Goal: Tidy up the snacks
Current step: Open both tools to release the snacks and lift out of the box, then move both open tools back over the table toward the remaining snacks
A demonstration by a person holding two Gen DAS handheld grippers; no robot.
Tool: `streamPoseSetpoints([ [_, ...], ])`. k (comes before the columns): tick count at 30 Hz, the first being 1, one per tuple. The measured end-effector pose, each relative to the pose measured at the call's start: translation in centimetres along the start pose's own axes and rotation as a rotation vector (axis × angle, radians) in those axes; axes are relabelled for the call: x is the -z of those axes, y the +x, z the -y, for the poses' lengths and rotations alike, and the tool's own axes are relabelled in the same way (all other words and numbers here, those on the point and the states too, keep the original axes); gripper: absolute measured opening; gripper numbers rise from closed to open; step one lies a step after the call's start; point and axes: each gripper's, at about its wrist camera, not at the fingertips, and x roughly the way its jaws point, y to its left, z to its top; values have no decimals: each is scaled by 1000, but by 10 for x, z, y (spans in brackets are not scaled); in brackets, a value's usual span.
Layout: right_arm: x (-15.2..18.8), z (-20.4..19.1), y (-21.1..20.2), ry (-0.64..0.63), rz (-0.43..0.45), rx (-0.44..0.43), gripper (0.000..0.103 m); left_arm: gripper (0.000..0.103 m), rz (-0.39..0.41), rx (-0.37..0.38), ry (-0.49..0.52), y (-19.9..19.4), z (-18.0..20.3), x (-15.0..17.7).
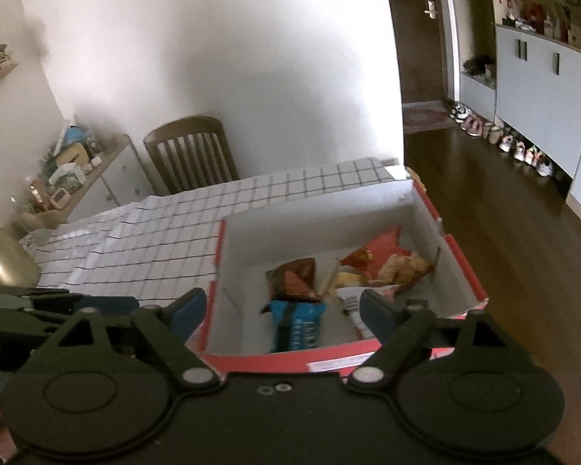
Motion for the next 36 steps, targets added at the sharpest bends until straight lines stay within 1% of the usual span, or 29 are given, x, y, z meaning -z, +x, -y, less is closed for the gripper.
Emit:
streamPoseSetpoints([
  [2,3,-9,-6,-6,14,-5,89,69,4,5,-1,-7,-7,4],
  [3,5,-14,-8,-10,21,-9,89,70,6,8,-4,-11,-11,7],
  [5,8,-22,-14,-16,34,-12,93,75,11,13,-5,-18,-18,12],
  [11,21,-47,-26,-46,69,-10,100,75,38,3,0,-42,-40,27],
  [16,33,-71,-32,-97,96,0,102,75,63,-13,-12,-60,-63,38],
  [17,36,-77,-32,-103,100,1,102,77,69,-17,-16,-64,-68,40],
  [18,38,-81,-32,-105,103,0,102,84,74,-20,-22,-68,-74,42],
  [20,42,-90,-32,-108,104,-5,103,85,86,-20,-36,-74,-85,46],
  [23,50,-103,-28,-112,100,-11,103,86,91,-41,-55,-81,-104,53],
  [25,55,-111,-24,-109,91,-17,103,96,86,-50,-76,-84,-118,59],
  [26,58,-115,-22,-109,87,-20,103,102,89,-58,-92,-85,-126,62],
  [29,66,-129,-17,-110,77,-26,103,103,105,-77,-126,-91,-147,71],
  [33,75,-145,-10,-104,62,-34,103,103,118,-132,-169,-97,-177,85],
  [36,81,-157,-3,-109,52,-41,102,103,105,-174,-203,-98,-199,96],
])
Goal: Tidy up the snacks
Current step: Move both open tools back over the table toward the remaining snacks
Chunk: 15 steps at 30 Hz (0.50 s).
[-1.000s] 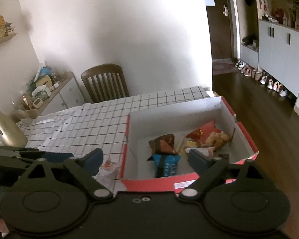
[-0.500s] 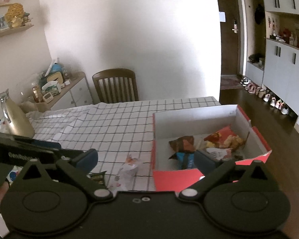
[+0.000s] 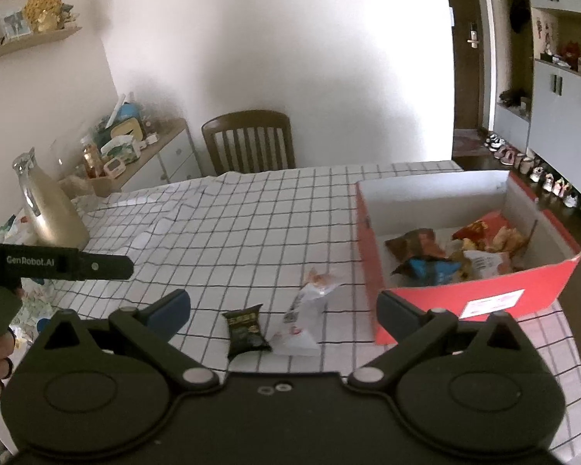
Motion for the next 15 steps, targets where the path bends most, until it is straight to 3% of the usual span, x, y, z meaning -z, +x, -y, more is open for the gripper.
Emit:
streamPoseSetpoints([
  [4,3,-13,14,-14,-20,-11,102,103,-24,-53,-34,8,-25,12],
  [15,15,-38,62,-71,-114,-53,94,103,-135,-99,-68,49,-52,46],
])
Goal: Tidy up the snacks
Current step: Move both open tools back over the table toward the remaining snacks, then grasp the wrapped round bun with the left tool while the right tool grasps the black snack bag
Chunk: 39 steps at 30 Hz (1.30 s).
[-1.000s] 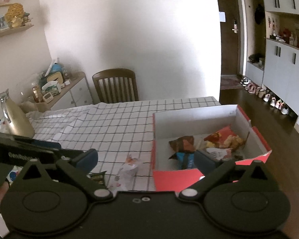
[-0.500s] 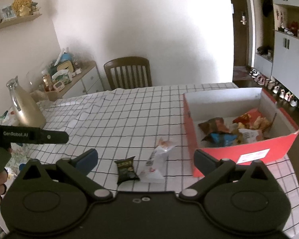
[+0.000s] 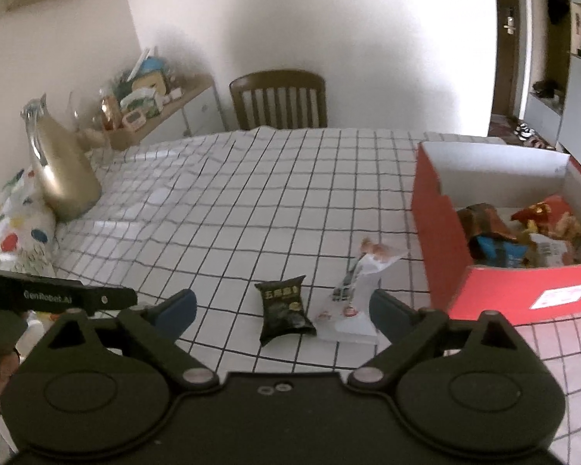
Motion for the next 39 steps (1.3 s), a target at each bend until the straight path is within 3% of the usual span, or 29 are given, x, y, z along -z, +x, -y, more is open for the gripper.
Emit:
streamPoseSetpoints([
  [15,-5,-9,87,-79,-156,-3,78,102,-84,-48,-66,48,-10,9],
  [30,-2,-17,134,-179,-247,7,58,101,-99,-106,-54,69,-10,5],
  [34,1,-18,140,-200,-261,22,54,94,-93,-119,-40,69,-7,6],
  [37,2,-18,142,-201,-272,25,51,83,-87,-128,-32,67,-5,5],
  [39,3,-19,144,-207,-275,36,48,70,-81,-129,-29,65,-4,4],
])
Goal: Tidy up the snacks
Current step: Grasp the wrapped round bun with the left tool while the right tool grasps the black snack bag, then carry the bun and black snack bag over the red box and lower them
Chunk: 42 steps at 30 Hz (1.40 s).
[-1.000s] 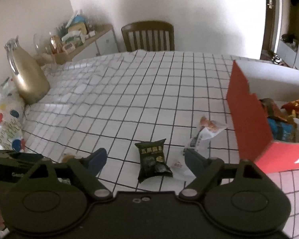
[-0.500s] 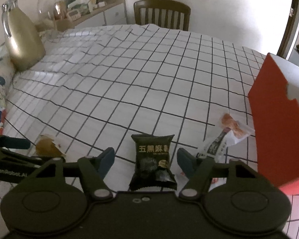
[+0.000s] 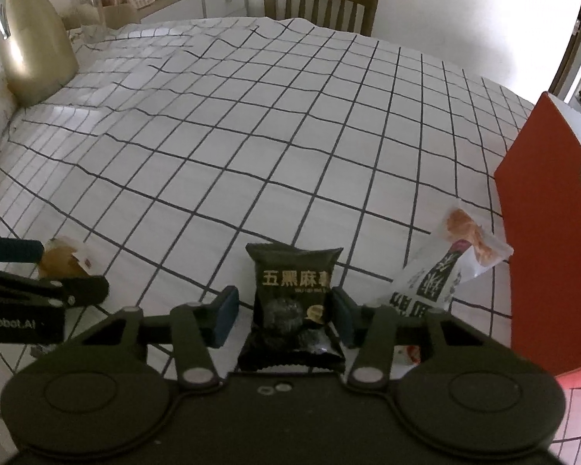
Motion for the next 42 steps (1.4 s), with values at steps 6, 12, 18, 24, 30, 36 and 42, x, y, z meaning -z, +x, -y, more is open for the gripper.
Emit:
streamPoseSetpoints([
  [6,1,2,-2,13,-2,17,38,69,2,9,-22,-1,-1,-1],
  [12,3,2,-11,21,27,11,32,66,1,16,-37,-2,-5,-3],
  [18,1,-1,-34,48,71,-25,31,62,-3,21,-57,-5,-7,-2],
  [24,3,-8,-55,42,103,-42,31,60,0,19,-67,-10,-8,0],
  [30,9,-10,-79,51,138,-56,31,59,5,26,-78,-17,-8,3],
  [36,16,-6,-101,51,159,-60,31,59,12,43,-106,-28,-10,-1],
  [42,21,8,-123,85,181,-56,31,59,34,84,-107,-50,3,-6],
])
